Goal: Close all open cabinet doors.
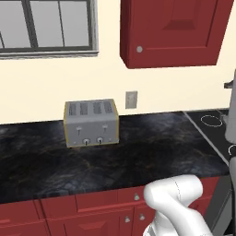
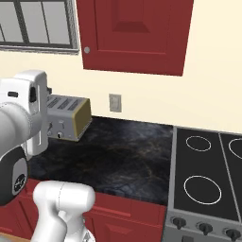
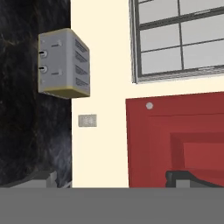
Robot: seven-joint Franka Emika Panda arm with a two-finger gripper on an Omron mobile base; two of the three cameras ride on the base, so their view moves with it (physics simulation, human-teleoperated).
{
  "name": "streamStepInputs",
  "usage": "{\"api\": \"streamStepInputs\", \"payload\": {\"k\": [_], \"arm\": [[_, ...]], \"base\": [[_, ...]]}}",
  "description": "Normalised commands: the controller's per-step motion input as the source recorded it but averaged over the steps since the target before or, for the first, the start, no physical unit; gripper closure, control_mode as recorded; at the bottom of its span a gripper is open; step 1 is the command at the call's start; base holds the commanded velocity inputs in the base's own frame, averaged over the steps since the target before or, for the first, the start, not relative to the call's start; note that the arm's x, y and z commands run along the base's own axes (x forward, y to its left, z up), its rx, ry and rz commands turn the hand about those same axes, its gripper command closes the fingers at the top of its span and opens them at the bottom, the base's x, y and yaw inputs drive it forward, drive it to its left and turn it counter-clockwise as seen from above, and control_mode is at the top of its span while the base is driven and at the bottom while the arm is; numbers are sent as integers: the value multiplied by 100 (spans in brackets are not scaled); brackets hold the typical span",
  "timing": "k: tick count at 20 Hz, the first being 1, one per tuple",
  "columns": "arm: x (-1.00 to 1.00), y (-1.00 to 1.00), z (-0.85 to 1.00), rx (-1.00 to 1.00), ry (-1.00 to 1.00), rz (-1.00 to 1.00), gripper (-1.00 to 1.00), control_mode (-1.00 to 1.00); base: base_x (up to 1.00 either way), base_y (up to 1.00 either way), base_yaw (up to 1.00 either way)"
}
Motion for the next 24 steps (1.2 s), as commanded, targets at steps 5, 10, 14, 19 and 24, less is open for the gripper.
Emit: {"api": "streamStepInputs", "payload": {"k": [5,10,14,19,24], "arm": [[0,0,0,0,0,0,-100,100],[0,0,0,0,0,0,-100,100],[0,0,0,0,0,0,-100,100],[0,0,0,0,0,0,-100,100],[0,0,0,0,0,0,-100,100]], "base": [[-15,45,0],[-40,43,0],[-57,50,0],[-68,56,0],[-36,81,-1]]}}
